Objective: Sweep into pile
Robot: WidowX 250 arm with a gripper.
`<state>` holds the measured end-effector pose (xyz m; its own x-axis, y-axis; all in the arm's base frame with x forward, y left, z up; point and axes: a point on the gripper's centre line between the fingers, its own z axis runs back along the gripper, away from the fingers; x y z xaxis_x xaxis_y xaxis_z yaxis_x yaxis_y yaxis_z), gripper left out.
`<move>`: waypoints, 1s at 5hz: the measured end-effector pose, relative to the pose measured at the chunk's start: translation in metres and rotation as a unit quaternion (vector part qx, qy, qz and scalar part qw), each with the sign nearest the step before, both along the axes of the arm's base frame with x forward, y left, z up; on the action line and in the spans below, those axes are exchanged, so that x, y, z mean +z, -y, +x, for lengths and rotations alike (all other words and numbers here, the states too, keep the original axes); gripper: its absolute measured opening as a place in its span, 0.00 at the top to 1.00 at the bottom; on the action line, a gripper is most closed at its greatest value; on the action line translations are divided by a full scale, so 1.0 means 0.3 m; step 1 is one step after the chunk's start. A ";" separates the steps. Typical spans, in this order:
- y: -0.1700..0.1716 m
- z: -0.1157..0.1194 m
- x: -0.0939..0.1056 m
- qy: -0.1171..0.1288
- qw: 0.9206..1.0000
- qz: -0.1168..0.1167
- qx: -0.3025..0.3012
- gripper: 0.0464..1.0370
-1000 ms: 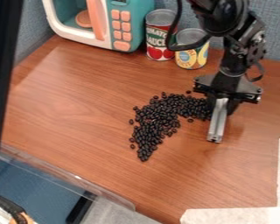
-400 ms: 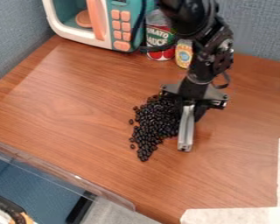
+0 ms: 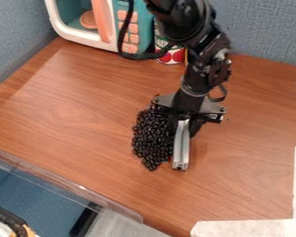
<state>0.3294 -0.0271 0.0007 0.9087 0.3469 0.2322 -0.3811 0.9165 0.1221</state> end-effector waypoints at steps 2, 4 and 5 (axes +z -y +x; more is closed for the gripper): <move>0.047 0.130 0.093 0.050 0.996 0.006 -0.080 0.67; 0.183 0.140 0.131 0.041 0.978 0.021 -0.205 0.67; 0.221 0.091 0.129 0.038 0.969 0.011 -0.245 0.67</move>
<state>0.3566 -0.0935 0.0394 0.9431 -0.1272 0.3072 0.0900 0.9871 0.1324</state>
